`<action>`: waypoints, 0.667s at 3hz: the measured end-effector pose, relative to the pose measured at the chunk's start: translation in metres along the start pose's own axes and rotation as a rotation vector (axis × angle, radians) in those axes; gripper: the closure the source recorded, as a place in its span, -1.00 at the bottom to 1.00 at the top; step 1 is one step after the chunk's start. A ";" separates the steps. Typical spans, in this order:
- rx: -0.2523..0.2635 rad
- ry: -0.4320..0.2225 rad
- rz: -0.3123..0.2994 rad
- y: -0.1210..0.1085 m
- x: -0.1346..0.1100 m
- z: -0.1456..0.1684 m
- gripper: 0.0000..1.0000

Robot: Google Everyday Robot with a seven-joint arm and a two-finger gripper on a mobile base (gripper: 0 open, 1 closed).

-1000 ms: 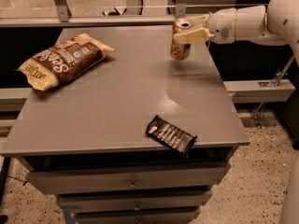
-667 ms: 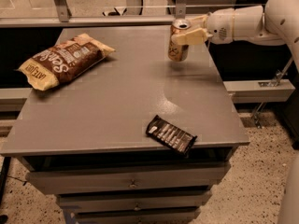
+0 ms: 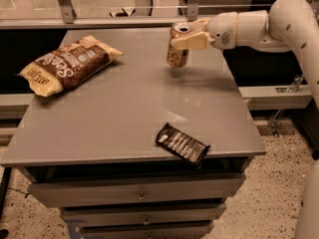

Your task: Move orange can near brown chip bag

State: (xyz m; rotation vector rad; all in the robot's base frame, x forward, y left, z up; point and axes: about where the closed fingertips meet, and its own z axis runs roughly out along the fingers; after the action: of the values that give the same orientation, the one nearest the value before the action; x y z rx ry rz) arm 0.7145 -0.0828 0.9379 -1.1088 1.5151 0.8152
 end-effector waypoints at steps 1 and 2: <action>-0.078 -0.056 0.015 0.018 -0.015 0.050 1.00; -0.146 -0.076 0.002 0.029 -0.030 0.092 1.00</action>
Offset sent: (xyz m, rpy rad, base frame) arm 0.0118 0.1513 0.0162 0.0967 -0.0002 0.2252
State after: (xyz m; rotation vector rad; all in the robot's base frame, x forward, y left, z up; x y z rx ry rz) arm 0.7192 0.0177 0.9449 -1.1692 1.4114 0.9715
